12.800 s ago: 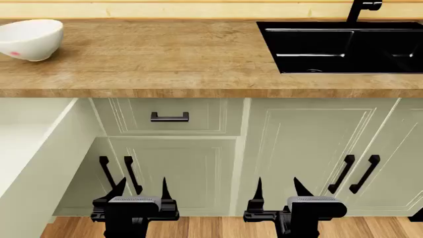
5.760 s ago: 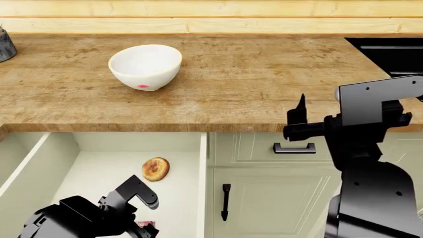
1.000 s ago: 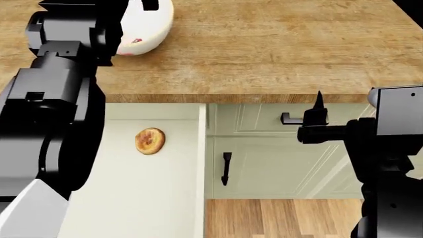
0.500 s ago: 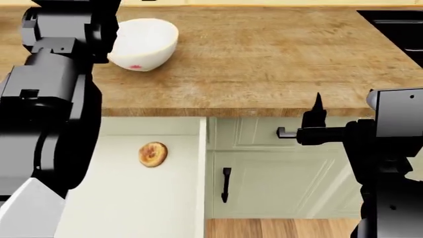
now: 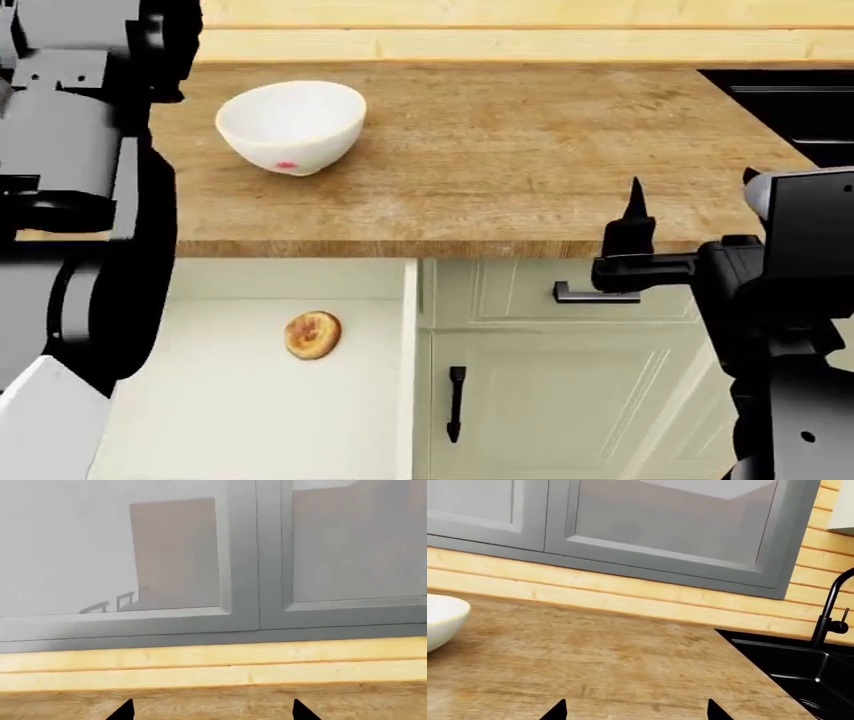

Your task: Place the bar in the bowl and close the drawer.

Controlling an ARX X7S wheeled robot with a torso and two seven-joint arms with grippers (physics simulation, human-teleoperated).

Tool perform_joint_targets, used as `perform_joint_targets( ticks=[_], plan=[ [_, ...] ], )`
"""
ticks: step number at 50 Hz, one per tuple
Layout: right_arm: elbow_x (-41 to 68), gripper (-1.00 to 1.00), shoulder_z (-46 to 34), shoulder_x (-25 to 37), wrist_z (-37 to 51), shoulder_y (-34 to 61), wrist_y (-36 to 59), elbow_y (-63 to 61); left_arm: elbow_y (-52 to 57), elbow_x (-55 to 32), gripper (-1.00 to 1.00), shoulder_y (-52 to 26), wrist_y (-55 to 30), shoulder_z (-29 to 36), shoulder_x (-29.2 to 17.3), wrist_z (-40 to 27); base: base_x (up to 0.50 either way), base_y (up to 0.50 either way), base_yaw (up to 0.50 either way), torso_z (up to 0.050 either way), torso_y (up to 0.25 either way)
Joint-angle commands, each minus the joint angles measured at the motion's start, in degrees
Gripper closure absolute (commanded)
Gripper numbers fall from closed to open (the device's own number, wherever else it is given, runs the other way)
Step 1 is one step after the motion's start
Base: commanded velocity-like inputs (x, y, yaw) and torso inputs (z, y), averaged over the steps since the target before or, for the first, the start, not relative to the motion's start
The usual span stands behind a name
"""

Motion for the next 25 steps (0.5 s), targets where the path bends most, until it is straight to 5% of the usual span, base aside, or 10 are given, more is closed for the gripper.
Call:
perform_joint_targets(
  ticks=[1,5,13,25],
  plan=[
    [-2.71,-1.0,-2.61,0.15,-1.6,1.25,3.51,-2.85,38.58,-1.17,-1.0,14.11,-23.08,1.04,-4.13,6.65,0.0,0.0,0.0,-0.013,0.25],
    [-4.06,-1.0,-3.09,-0.22,-2.49,1.31,3.29,-2.73,56.08,-2.84,-1.0,22.25,-32.95,-0.06,-6.29,8.36,0.0,0.0,0.0,-0.012,0.25],
    [-6.21,-1.0,-3.79,-0.74,-3.97,1.26,2.81,-2.79,86.55,-6.96,-1.0,34.29,-51.18,-6.27,-8.28,9.86,0.0,0.0,0.0,0.0,0.01],
    [-7.26,-1.0,-2.98,-1.71,-5.12,0.31,0.86,-2.28,106.21,-11.86,-1.0,43.44,-65.25,-11.96,-10.0,13.23,0.0,0.0,0.0,0.0,0.0]
  ],
)
